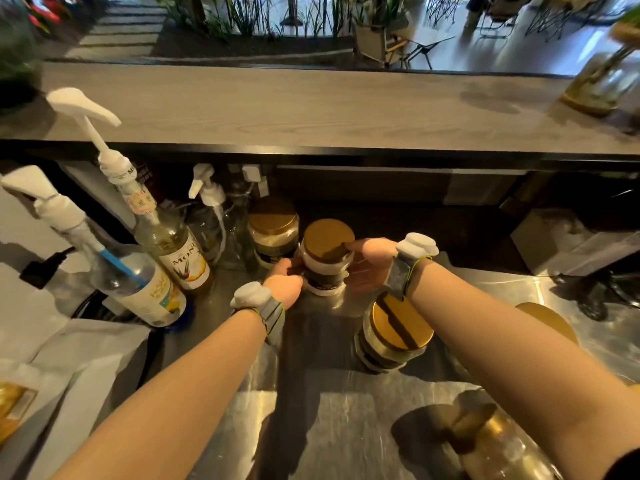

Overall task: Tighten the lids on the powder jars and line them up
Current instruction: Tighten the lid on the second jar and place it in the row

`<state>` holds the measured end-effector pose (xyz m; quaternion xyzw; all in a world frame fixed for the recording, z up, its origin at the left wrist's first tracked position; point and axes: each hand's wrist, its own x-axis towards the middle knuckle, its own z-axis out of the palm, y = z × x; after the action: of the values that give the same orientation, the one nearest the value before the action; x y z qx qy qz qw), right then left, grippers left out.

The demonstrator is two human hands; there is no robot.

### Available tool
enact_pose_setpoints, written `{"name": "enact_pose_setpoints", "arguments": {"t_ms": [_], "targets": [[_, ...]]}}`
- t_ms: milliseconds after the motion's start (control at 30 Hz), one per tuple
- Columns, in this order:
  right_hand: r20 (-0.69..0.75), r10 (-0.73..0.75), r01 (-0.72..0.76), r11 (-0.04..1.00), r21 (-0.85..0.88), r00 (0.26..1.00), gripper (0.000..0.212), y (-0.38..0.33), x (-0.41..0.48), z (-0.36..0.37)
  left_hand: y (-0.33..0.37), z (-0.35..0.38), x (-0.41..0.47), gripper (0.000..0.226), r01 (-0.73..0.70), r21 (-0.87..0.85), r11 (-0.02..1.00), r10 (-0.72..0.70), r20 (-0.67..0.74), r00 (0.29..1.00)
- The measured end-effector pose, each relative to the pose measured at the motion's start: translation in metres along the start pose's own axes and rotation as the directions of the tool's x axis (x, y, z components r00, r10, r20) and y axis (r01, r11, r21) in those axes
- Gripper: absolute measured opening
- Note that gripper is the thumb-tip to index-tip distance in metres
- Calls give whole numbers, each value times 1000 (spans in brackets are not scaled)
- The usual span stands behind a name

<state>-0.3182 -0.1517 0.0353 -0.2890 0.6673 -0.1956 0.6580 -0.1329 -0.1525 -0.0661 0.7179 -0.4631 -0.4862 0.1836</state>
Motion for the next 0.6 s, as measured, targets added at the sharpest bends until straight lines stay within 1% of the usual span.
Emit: {"name": "enact_pose_setpoints", "arguments": {"t_ms": [67, 100, 167, 200, 300, 333, 467, 600], "targets": [[-4, 4, -4, 1000, 24, 1000, 42, -1, -2, 4, -7, 4, 12, 59, 15, 26, 1000, -15, 8, 1000], [-31, 12, -11, 999, 46, 999, 39, -3, 0, 6, -8, 6, 18, 57, 10, 40, 999, -11, 11, 1000], [-101, 55, -41, 991, 131, 993, 45, -5, 3, 6, 4, 3, 4, 57, -17, 61, 998, 17, 7, 1000], [-113, 63, -44, 985, 165, 992, 49, -7, 7, 6, 6, 4, 5, 59, -22, 69, 997, 20, 25, 999], [-130, 21, 0, 987, 159, 991, 53, -13, 18, 8, 12, 4, 9, 67, -58, 43, 997, 55, 74, 996], [-149, 40, -14, 985, 173, 988, 53, -14, 19, 9, 14, 4, 11, 68, -59, 27, 998, 57, 65, 996], [-229, 32, -5, 993, 116, 973, 48, -26, 23, 9, 17, 10, 15, 63, -29, -93, 995, 28, -14, 1000], [-170, 25, -18, 999, 39, 985, 44, -34, 27, 12, 23, 14, 18, 61, -46, -181, 982, 33, -71, 997]]}}
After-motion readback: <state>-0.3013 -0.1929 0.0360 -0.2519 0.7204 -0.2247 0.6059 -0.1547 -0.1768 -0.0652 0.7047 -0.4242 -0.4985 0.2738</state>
